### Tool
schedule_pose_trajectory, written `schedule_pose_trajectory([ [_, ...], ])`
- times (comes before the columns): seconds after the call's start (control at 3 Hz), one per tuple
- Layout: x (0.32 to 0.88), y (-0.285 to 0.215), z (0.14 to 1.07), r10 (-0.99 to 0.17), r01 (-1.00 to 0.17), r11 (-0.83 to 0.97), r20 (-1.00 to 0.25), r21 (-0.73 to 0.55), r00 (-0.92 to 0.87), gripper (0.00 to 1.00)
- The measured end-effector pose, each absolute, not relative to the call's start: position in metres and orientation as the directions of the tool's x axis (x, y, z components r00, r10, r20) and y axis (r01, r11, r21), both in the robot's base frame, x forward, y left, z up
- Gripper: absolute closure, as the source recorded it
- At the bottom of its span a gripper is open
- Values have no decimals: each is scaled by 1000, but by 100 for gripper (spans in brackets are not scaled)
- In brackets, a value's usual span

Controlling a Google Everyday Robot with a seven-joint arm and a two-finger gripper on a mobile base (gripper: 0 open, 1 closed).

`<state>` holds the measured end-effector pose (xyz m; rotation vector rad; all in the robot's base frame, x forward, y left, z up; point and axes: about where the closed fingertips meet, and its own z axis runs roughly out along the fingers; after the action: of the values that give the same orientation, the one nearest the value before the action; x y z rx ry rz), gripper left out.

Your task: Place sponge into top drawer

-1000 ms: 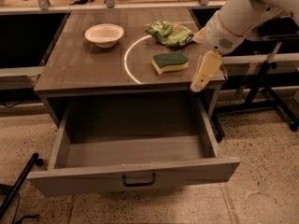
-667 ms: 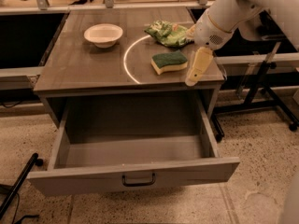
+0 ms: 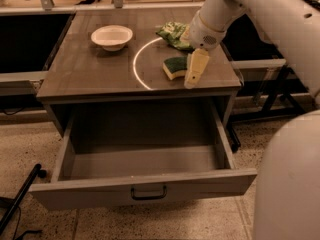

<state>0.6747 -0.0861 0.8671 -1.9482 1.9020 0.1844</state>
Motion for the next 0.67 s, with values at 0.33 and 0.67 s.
schedule_pose_trajectory([
  [0.33,684,-75,852,-940,-987,-8,-336,-162,62,0],
  [0.67,688,-71,843,-943,-991,-17,-327,-136,61,0],
])
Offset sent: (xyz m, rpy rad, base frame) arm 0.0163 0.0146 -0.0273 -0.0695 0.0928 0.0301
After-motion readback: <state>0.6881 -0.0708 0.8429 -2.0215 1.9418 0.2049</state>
